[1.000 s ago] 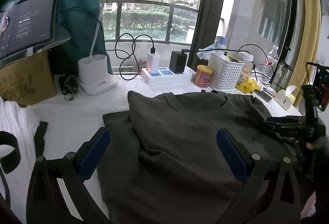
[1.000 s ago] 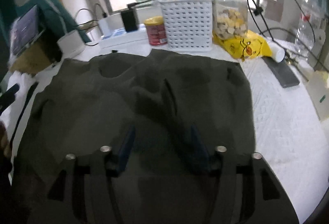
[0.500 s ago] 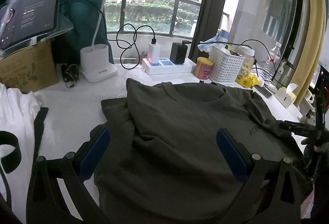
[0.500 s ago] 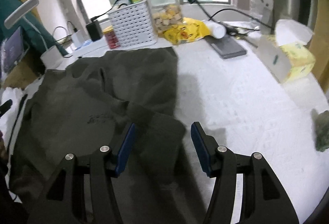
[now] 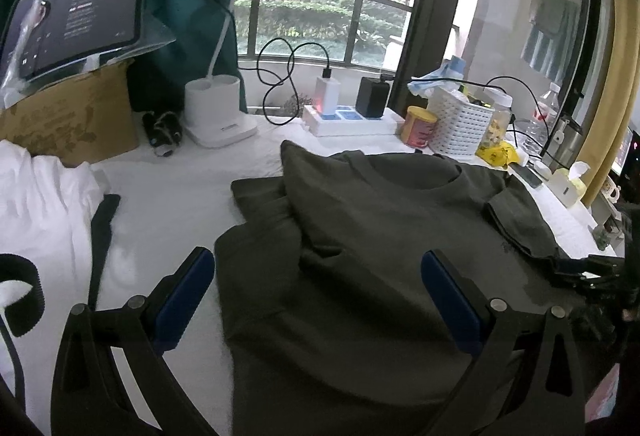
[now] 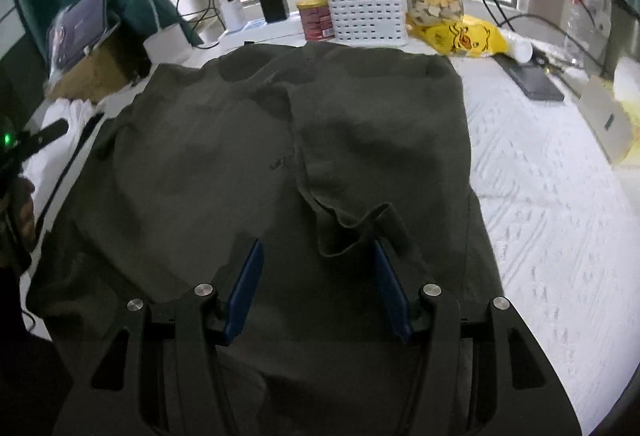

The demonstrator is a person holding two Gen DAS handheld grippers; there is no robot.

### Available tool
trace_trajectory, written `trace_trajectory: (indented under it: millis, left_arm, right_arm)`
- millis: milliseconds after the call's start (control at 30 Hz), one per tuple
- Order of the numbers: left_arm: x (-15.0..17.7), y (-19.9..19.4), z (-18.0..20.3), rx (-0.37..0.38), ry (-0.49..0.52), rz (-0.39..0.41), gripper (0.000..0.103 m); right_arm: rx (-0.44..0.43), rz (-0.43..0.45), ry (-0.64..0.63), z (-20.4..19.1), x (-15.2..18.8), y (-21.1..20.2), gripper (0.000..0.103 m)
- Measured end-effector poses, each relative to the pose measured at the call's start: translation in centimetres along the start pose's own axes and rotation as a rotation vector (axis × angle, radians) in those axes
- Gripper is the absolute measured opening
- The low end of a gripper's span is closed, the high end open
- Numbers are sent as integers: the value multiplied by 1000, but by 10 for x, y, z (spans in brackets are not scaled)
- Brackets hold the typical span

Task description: Fold small clothes

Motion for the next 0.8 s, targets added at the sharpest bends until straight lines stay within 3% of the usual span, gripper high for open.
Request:
trace_trajectory:
  millis: [233, 567, 800]
  left_arm:
    - [-1, -3, -18, -8, -6, 1, 102]
    - [-4, -1, -58, -38, -12, 2, 102]
    - [-5, 27, -54, 54, 84, -63, 101]
  right_arm:
    - [91, 43, 52, 24, -13, -2, 60]
    - [37, -72, 5, -10, 8, 4, 59]
    - [86, 9, 72, -9, -2, -24, 59]
Point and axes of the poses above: each gripper's, at about its wrist camera, not at the fingertips, and y roughly the way its jaws point, z to its right, x to its underside, the point moved 8 cm from there along y, roughly the way its jaws point, and after that the axes turned 3 degrees about -y, right-handed, at the moved point
